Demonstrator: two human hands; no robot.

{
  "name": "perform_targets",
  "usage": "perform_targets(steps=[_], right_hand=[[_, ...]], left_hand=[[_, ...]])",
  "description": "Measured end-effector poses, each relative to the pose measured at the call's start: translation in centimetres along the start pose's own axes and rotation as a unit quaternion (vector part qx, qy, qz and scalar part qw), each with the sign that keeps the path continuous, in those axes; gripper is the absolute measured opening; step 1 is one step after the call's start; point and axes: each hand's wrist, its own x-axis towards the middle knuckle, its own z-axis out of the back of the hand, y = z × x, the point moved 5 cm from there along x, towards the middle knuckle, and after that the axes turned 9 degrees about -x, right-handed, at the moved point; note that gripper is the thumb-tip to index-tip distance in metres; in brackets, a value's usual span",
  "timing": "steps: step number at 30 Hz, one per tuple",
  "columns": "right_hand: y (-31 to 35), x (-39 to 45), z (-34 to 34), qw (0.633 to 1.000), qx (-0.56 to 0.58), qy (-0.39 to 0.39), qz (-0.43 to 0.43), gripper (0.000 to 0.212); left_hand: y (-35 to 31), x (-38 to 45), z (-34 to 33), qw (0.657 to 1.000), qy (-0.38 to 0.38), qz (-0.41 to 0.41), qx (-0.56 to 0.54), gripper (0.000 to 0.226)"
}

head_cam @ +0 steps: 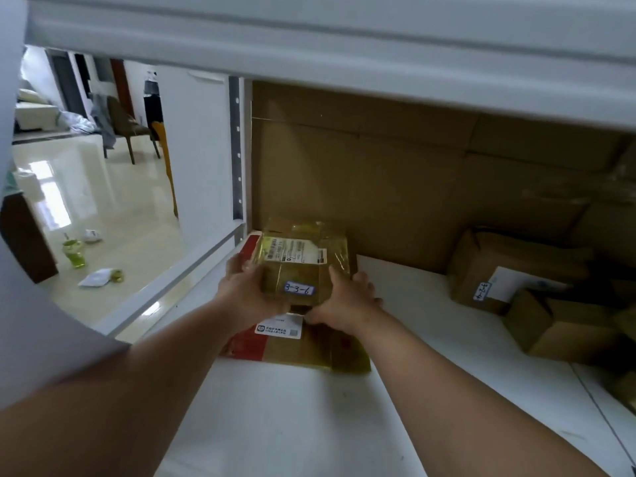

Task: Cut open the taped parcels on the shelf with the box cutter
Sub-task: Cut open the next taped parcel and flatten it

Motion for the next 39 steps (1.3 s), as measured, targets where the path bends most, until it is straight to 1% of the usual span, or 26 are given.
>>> perform_targets(steps=[1, 2, 4, 7, 10, 12, 14, 17, 20, 22, 24, 28, 30, 33, 36, 39], right_hand=[[0.0, 0.1, -0.4, 0.998, -0.057, -0.008, 0.010, 0.099], [-0.2, 0.1, -0.5, 0.994, -0.102, -0.023, 0.020, 0.091], [-0.6, 0.3, -0.4, 0.984, -0.169, -0.050, 0.031, 0.080], [-0.8, 0.7, -0.4, 0.974, -0.212, -0.055, 0.052, 0.074], [-0.5, 1.1, -1.6, 0.976, -0.197, -0.017, 0.095, 0.072], [-0.7, 1.1, -2.7, 0.975, -0.197, 0.006, 0.101, 0.075], [-1.1, 1.1, -3.6, 0.976, -0.197, 0.012, 0.097, 0.081], [-1.3, 0.9, -4.1, 0.979, -0.181, 0.023, 0.094, 0.093], [-1.7, 0.4, -4.3, 0.989, -0.108, 0.054, 0.084, 0.104], [-2.0, 0.0, -4.6, 0.991, -0.080, 0.064, 0.083, 0.106], [-2.2, -0.3, -4.8, 0.991, -0.083, 0.060, 0.091, 0.107], [-2.3, -0.7, -4.7, 0.989, -0.099, 0.050, 0.093, 0.108], [-2.4, -1.0, -4.8, 0.988, -0.110, 0.045, 0.094, 0.104], [-2.8, -1.1, -4.5, 0.989, -0.104, 0.039, 0.095, 0.087], [-2.9, -0.9, -4.0, 0.990, -0.100, 0.026, 0.094, 0.070], [-2.7, -0.9, -3.9, 0.993, -0.083, 0.001, 0.082, 0.065]], left_hand=[[0.5, 0.1, -0.6, 0.999, 0.015, 0.001, 0.028, 0.093], [0.9, 0.2, -1.1, 0.999, 0.021, -0.001, 0.048, 0.098], [1.3, 0.4, -1.3, 0.997, 0.013, -0.006, 0.073, 0.094], [1.3, 0.6, -1.3, 0.989, -0.008, -0.035, 0.142, 0.083], [1.7, 0.6, -1.8, 0.982, 0.012, -0.053, 0.179, 0.079], [2.2, 0.5, -2.5, 0.979, 0.046, -0.050, 0.193, 0.077], [2.7, 0.5, -3.1, 0.979, 0.070, -0.035, 0.187, 0.078], [2.8, 0.8, -3.6, 0.981, 0.077, -0.016, 0.178, 0.092], [2.8, 0.6, -4.1, 0.979, 0.077, 0.013, 0.187, 0.117], [3.0, 0.2, -4.5, 0.978, 0.078, 0.033, 0.188, 0.125], [3.2, 0.1, -4.7, 0.979, 0.078, 0.040, 0.184, 0.126], [3.5, 0.3, -4.1, 0.977, 0.083, 0.033, 0.194, 0.122], [3.7, 0.4, -3.9, 0.979, 0.081, 0.038, 0.186, 0.120], [3.7, 0.4, -3.8, 0.979, 0.065, 0.041, 0.189, 0.116], [3.5, 0.1, -4.2, 0.982, 0.026, 0.037, 0.184, 0.112], [3.4, 0.0, -4.2, 0.983, -0.013, 0.023, 0.184, 0.102]])
